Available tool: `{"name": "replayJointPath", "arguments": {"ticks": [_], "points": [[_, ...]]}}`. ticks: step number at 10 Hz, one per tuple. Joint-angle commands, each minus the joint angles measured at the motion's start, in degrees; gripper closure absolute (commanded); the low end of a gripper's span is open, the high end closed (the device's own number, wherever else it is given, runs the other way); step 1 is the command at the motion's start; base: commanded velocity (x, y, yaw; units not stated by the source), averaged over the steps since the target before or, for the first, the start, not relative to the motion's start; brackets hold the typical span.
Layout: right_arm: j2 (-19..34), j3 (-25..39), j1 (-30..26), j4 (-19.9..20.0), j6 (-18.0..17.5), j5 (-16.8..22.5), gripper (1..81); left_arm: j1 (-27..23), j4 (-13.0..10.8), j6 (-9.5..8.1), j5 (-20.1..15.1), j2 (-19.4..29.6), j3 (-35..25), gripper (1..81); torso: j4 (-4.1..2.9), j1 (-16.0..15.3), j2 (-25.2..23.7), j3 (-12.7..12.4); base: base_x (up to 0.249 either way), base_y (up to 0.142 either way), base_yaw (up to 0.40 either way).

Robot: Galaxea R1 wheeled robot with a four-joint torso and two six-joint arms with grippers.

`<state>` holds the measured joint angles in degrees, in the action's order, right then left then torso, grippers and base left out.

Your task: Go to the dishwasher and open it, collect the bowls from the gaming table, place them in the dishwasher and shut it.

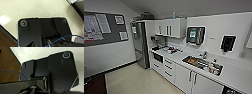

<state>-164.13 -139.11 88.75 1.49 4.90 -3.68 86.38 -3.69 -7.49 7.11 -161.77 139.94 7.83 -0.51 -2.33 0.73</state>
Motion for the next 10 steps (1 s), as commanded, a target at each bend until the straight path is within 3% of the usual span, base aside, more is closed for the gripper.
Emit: {"name": "replayJointPath", "arguments": {"ticks": [1,10], "points": [[0.9,0.7,-3.6,0.3,-0.1,2.7,1.0,-3.4,-0.7,0.19,-2.6,0.8,0.3,1.0,0.00,0.0,0.0,0.0,0.000,0.000,0.194],[1.6,0.9,-2.8,0.2,-0.2,2.7,1.0,-3.2,-0.5,0.36,-2.6,0.2,0.4,1.0,0.00,0.0,0.0,0.0,0.000,0.000,0.194]]}}
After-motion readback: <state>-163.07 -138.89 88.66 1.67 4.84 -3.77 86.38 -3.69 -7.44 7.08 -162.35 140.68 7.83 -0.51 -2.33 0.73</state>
